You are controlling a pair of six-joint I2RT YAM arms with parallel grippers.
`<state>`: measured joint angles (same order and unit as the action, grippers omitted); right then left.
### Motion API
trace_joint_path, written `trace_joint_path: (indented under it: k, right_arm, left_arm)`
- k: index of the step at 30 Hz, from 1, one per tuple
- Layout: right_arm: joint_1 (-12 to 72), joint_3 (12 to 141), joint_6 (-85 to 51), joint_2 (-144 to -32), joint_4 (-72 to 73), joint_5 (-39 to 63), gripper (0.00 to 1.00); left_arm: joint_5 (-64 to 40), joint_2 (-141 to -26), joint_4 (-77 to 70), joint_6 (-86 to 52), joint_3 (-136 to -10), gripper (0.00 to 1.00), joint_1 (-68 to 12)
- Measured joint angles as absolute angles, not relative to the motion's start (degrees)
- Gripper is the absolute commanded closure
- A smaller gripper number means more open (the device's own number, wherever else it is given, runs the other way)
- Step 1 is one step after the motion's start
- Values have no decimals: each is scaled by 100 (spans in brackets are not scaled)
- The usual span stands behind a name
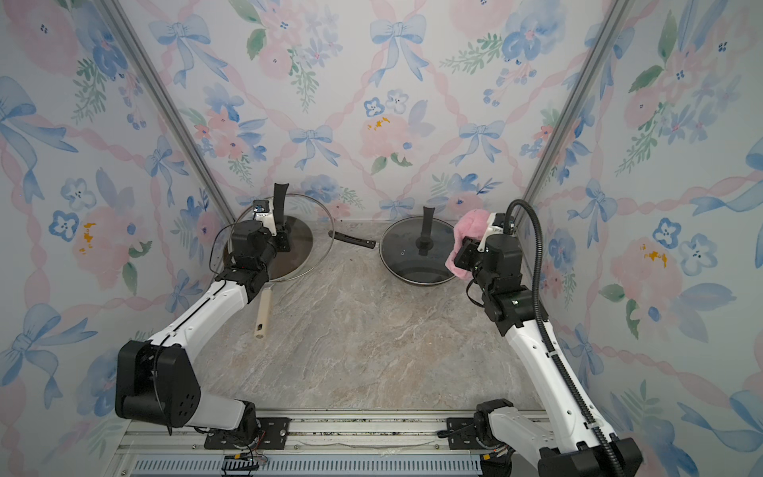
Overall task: Wipe the pot lid with a cloth
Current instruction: Place the pot lid on the cooking pot.
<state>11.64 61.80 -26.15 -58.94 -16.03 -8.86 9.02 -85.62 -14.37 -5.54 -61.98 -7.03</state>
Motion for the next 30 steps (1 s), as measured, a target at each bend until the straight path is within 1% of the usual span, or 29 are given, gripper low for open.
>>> trace_joint_path:
  k: [4,9,12,21,30]
  right_arm:
    - [1052,5968,-2694,-5391,-2008,-1125,100]
    - [1052,5953,-2777,-4993,-2368,-1319,100]
    - [1052,5951,-2834,-4853,-2536,-1433,100]
    - [1052,5942,-2853,-4683,-2965,-1745,100]
    - [1048,5942,-2827,-4770,-3111,-1850,99]
  left_arm:
    - [821,-9435,-1577,-674,-6230,100,-285]
    - [803,-10409,-1623,-786,-6707,100,-152]
    - [829,-10794,-1723,-829,-7032,100,-128]
    - [1146,-11467,-1804,-934,-7832,100,-75]
    - [1428,-11544,-1662,-1111,-7929,100,-69]
